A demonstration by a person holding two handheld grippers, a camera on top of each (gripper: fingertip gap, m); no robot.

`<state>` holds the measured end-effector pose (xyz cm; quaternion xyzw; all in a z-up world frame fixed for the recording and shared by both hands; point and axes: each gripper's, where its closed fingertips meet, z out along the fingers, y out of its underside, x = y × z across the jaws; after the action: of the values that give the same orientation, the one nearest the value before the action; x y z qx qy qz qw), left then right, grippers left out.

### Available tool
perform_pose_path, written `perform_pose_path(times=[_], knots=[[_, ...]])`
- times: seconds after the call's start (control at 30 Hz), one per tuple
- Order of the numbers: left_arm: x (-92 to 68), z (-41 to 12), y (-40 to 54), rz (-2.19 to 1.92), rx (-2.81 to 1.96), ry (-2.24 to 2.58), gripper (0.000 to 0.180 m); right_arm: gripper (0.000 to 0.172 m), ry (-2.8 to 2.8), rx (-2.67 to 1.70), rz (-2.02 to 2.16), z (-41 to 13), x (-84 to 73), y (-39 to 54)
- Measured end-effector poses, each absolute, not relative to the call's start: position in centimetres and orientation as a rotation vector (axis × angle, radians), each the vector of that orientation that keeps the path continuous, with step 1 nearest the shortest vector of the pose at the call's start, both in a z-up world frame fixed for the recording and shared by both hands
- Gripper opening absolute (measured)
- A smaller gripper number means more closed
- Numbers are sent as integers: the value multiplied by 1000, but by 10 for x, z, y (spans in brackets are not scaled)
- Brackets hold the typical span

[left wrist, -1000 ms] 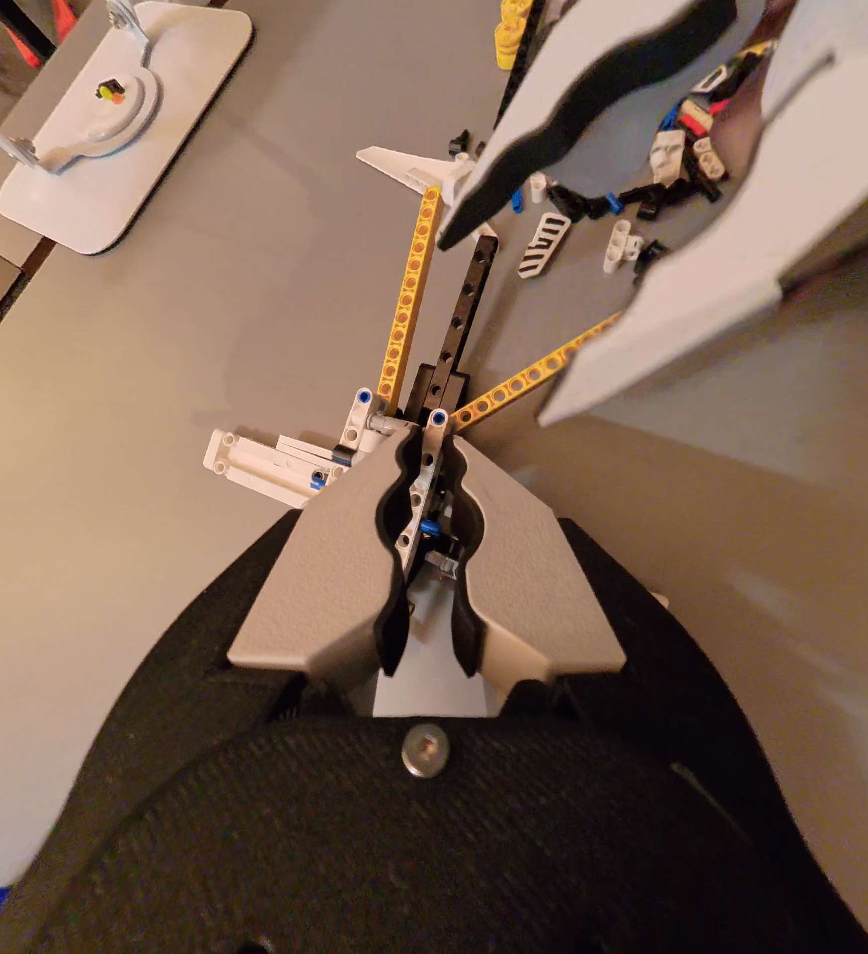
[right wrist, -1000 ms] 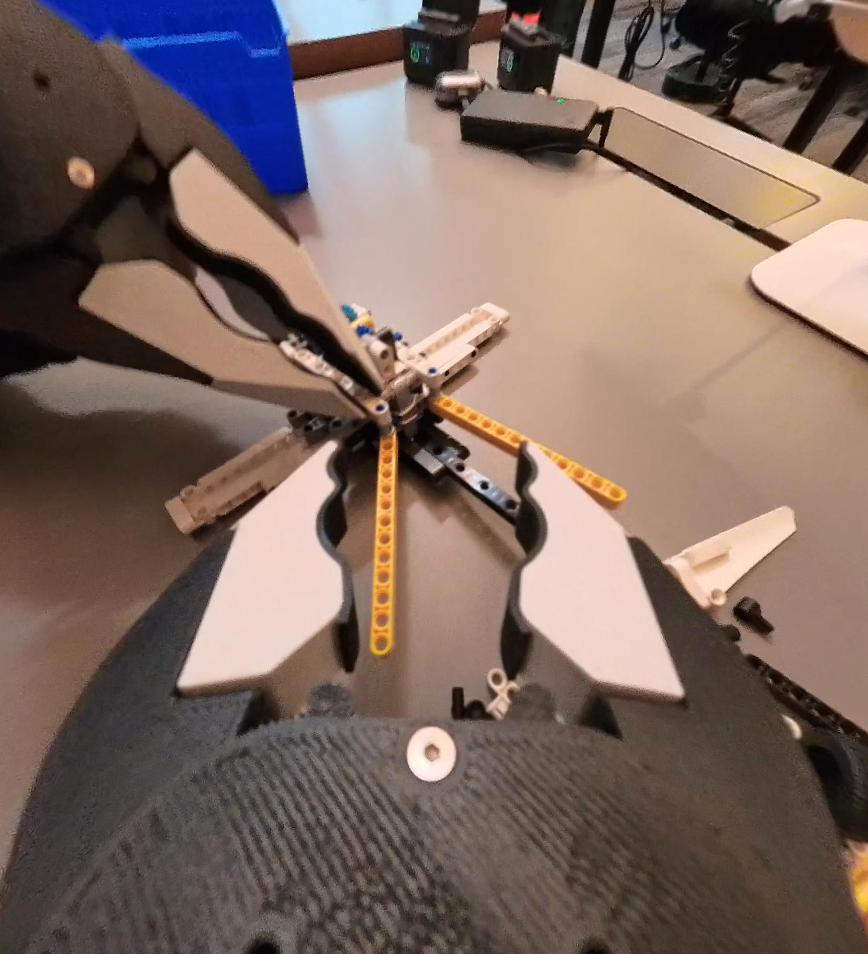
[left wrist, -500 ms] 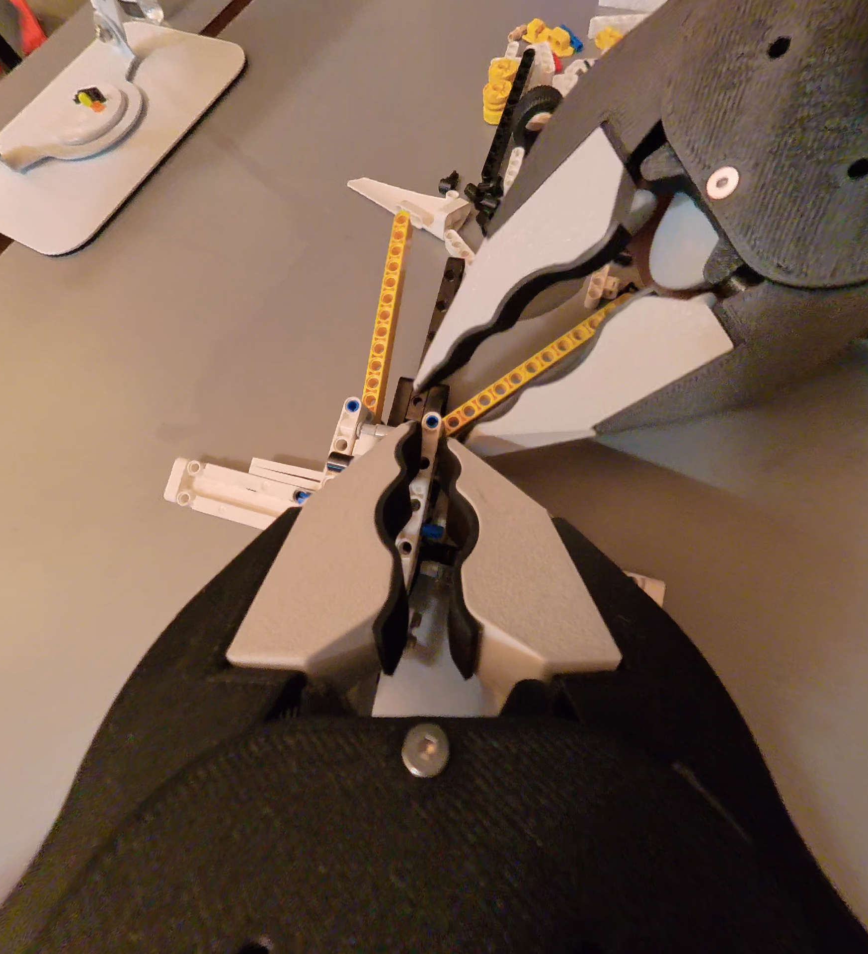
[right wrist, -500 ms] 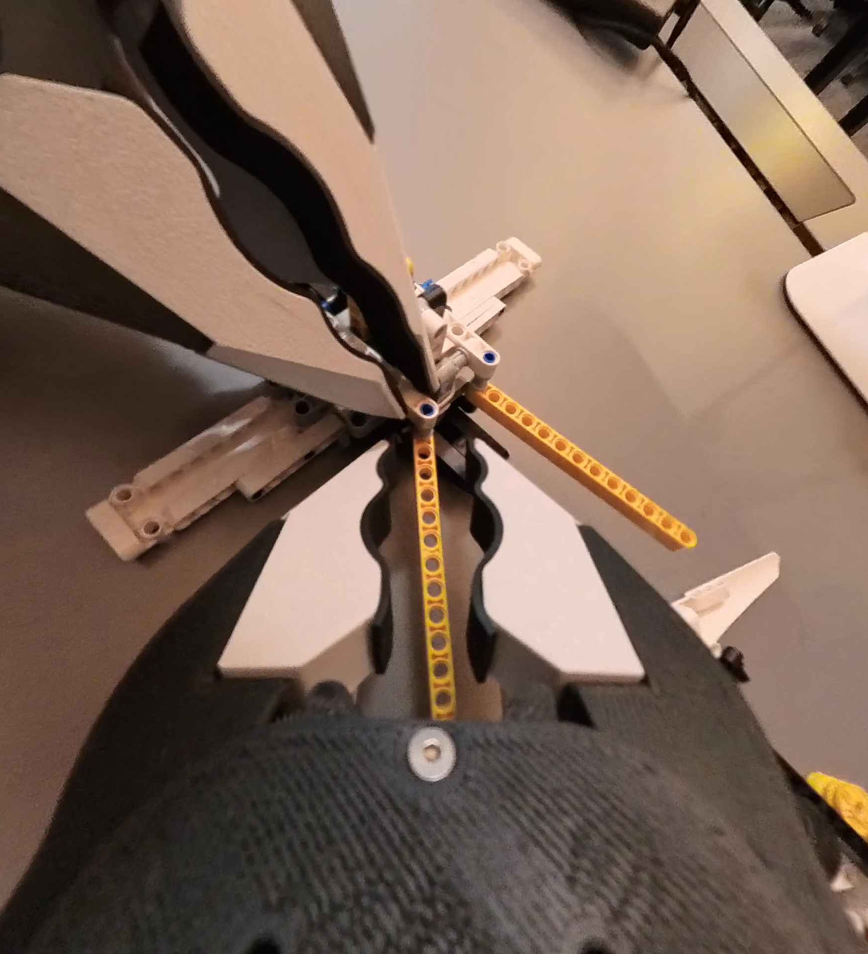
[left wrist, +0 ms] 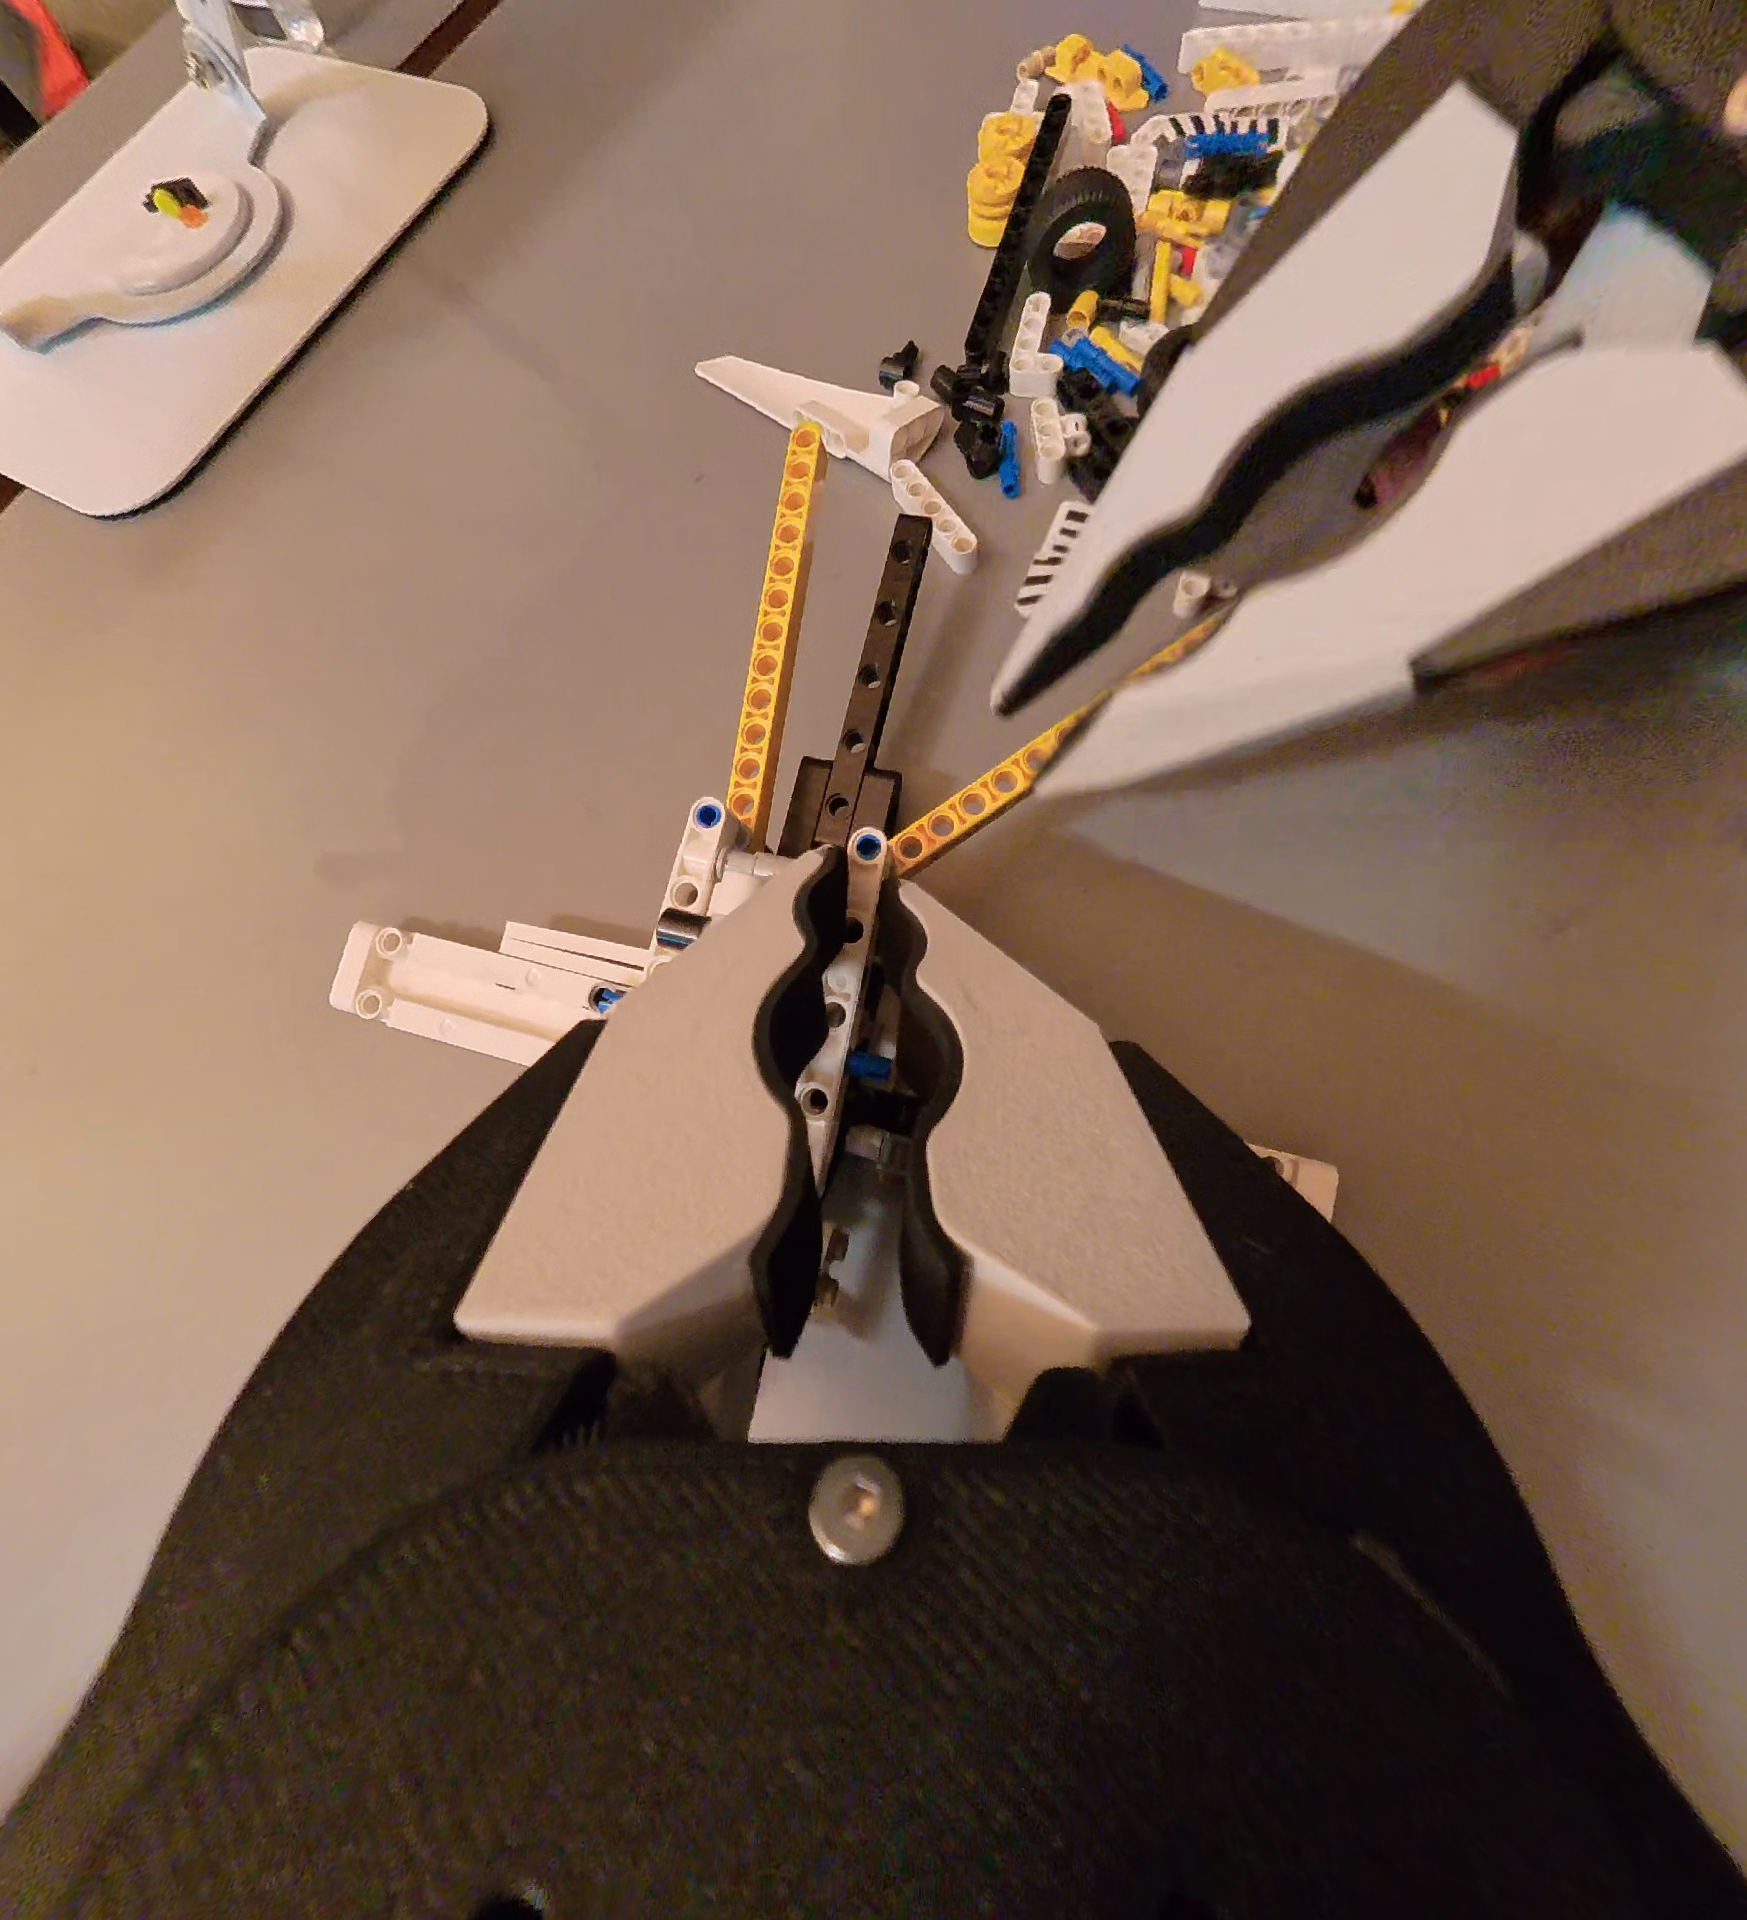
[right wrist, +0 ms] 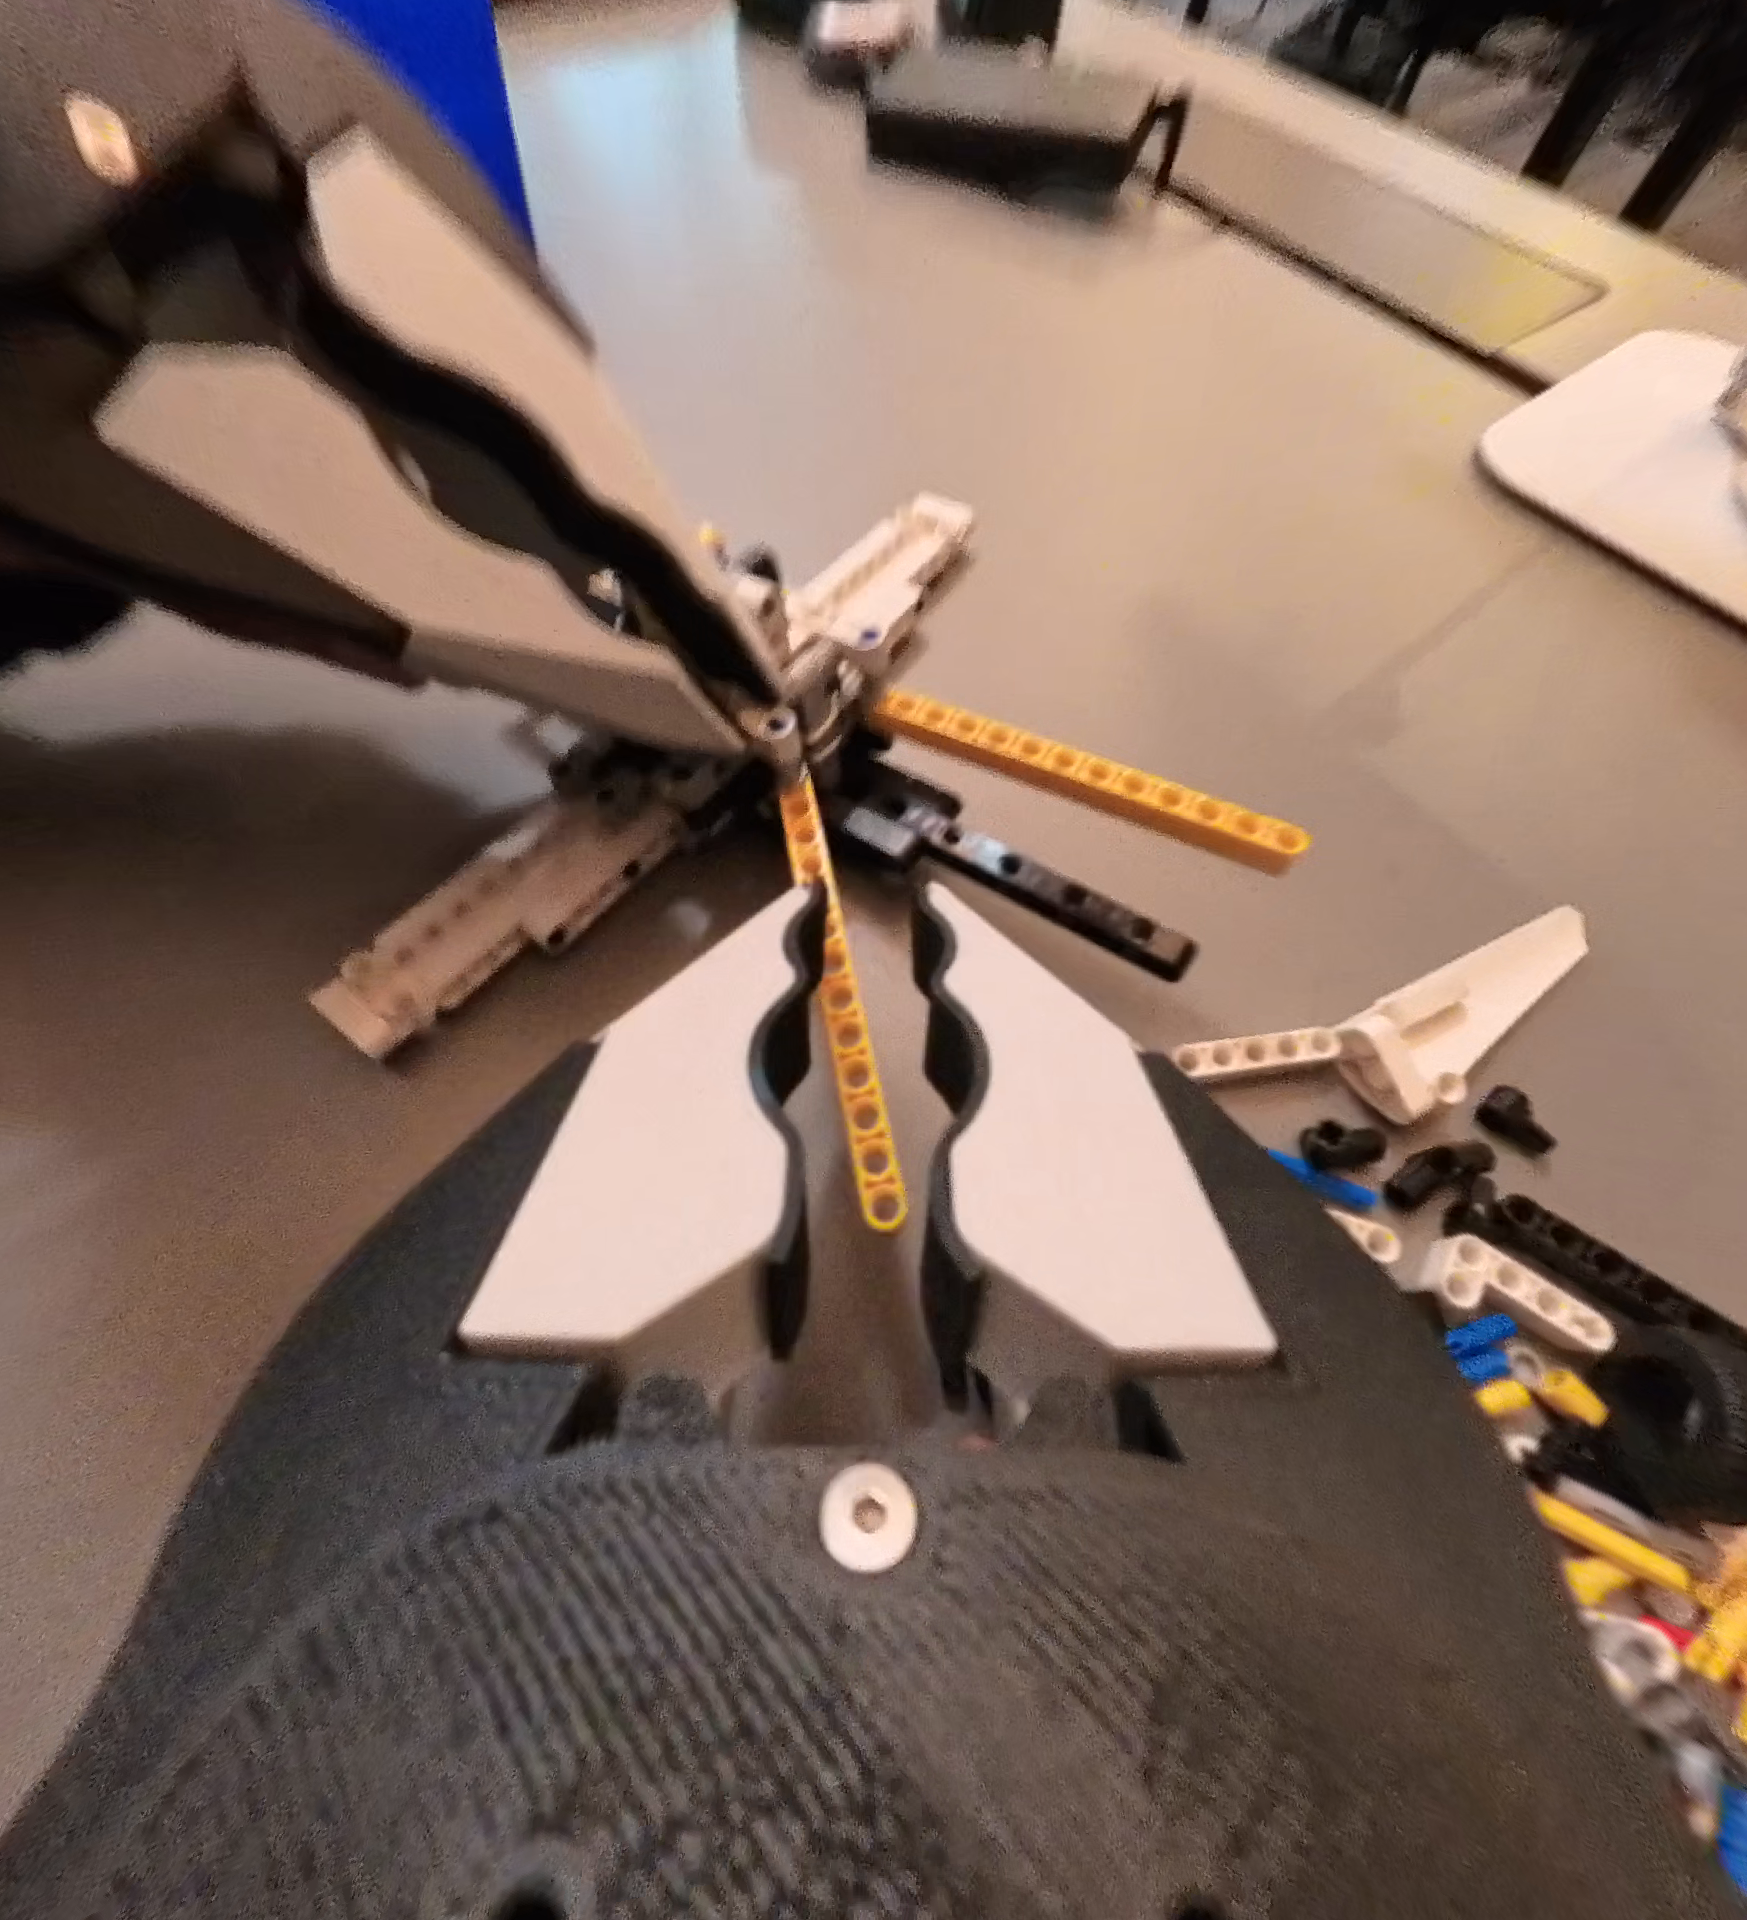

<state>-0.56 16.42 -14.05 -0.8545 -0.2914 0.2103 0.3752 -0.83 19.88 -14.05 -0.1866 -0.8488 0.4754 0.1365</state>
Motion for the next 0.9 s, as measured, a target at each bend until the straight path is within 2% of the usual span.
perform_pose_path(times=[0.03,0.13,0.33,0.43,0.9], knots=[[-6,-141,164,537,-2189,-748,5,13,-2497,-502,1320,-146,-4,194],[-5,-141,164,532,-2190,-752,5,30,-2520,-443,1264,-147,-1,180],[-5,-141,164,532,-2188,-750,5,20,-2590,-283,1068,-151,-8,164],[-5,-141,164,532,-2187,-746,5,6,-2625,-224,998,-157,-12,159],[-5,-140,164,543,-2175,-731,4,5,-2832,-230,837,-161,-9,160]])
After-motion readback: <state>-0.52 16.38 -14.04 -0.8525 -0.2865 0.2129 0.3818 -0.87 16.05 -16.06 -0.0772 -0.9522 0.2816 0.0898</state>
